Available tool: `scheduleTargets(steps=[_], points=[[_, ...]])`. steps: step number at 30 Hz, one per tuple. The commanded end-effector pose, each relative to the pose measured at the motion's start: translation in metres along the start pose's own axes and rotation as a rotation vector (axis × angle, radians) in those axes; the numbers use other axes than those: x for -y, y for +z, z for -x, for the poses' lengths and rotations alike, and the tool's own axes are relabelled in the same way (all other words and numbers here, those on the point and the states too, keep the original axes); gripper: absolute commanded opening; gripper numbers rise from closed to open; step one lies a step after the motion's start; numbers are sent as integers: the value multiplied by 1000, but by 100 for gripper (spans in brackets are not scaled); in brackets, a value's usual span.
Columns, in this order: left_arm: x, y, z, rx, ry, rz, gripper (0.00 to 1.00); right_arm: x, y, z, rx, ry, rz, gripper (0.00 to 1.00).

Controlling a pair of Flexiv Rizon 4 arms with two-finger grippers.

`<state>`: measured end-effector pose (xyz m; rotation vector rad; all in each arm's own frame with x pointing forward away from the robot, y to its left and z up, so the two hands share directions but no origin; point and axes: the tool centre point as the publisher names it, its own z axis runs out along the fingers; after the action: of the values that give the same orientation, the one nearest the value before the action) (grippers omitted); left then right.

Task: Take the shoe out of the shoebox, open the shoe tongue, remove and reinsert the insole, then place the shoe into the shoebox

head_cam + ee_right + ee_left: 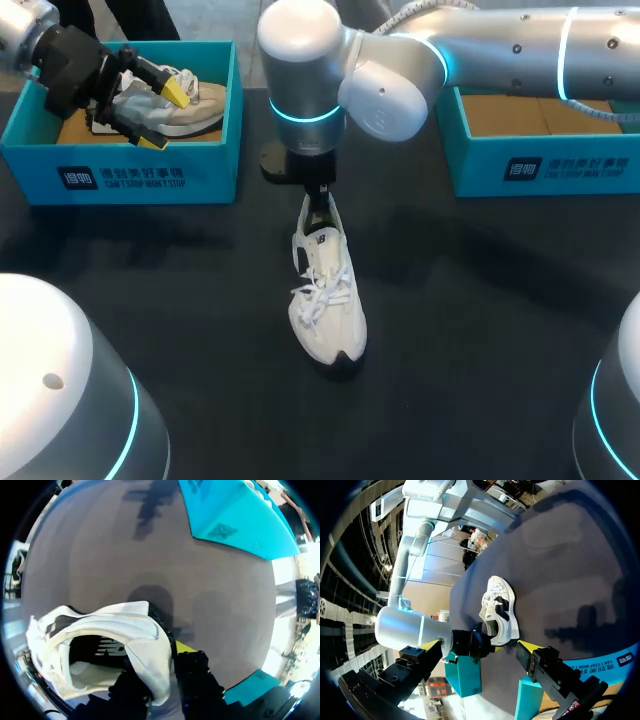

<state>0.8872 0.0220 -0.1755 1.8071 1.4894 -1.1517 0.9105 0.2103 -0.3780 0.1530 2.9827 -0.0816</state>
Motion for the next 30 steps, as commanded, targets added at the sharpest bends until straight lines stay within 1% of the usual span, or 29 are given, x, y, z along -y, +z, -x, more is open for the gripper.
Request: scheduleTargets(steps=[1,4,5,11,13,15,17,18,19,20,21,22,24,27,30], points=[[1,0,0,-4,1,2,100,1,-11,-2,-3,34,-16,0],[1,0,0,-4,1,2,100,4,-28,-2,-8,63,-18,0],[1,0,0,-4,1,2,100,6,-40,-1,-3,74,-7,0],[1,0,0,-4,1,2,100,13,-96,5,18,83,-10,0],[1,0,0,-4,1,2,100,16,-112,8,26,80,-27,0],[1,0,0,-4,1,2,100,17,-125,10,30,83,-25,0],[1,0,0,-4,1,2,100,18,-143,12,37,86,-19,0],[1,0,0,-4,1,2,100,18,-151,13,41,88,-32,0],[1,0,0,-4,1,2,100,18,-156,14,47,90,-30,0],[1,0,0,-4,1,2,100,19,-163,15,46,100,-14,0],[1,0,0,-4,1,2,100,20,-173,17,59,109,-19,0],[1,0,0,-4,1,2,100,20,-180,19,66,113,-2,0],[1,0,0,-4,1,2,100,21,-189,21,72,117,1,0],[1,0,0,-4,1,2,100,20,-199,26,93,134,29,0],[1,0,0,-4,1,2,100,20,-199,26,93,134,29,0]])
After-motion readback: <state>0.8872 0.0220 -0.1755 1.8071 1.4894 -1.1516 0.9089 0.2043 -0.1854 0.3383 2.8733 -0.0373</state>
